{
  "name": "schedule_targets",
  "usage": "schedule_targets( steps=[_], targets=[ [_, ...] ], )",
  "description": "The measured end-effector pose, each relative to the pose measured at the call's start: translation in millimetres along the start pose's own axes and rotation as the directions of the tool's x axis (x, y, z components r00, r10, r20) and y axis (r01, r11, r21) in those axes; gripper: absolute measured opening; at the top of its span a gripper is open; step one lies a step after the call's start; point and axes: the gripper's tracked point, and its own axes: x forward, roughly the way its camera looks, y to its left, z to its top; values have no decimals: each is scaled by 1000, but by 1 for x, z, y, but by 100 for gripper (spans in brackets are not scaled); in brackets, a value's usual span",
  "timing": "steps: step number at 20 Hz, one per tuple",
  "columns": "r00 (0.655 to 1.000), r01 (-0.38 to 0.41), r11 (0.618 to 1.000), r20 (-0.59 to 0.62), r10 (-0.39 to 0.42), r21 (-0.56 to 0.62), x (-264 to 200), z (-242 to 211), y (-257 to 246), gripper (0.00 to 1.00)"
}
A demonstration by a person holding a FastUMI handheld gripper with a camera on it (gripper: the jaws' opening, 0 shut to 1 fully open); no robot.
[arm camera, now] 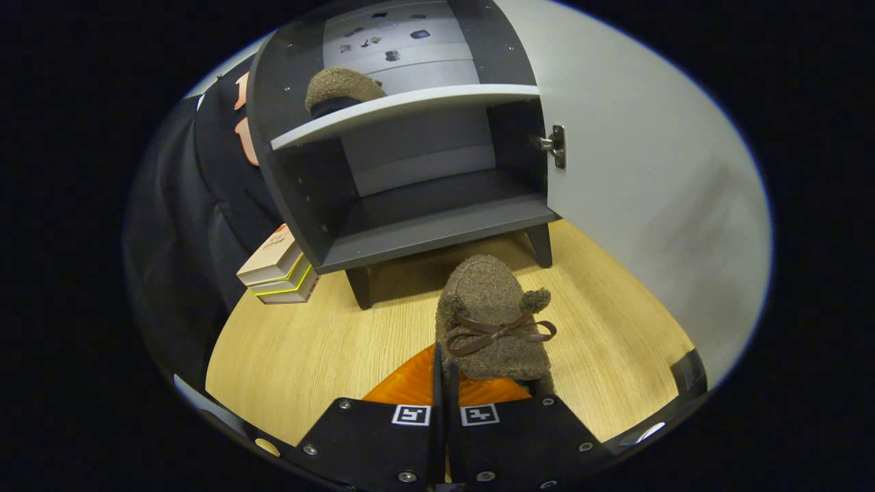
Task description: Open the shoe cabinet door, grab the shoes and put them into the shoe cabinet, then close the shoe cabinet door.
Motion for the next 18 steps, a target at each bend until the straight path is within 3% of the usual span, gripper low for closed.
schedule_targets(
  steps=[10, 18],
  targets=[
    [989, -44, 996, 140, 55, -75, -70, 111, 31, 2],
    [975, -54, 989, 208, 82, -137, -63, 200, 39, 2]
  ],
)
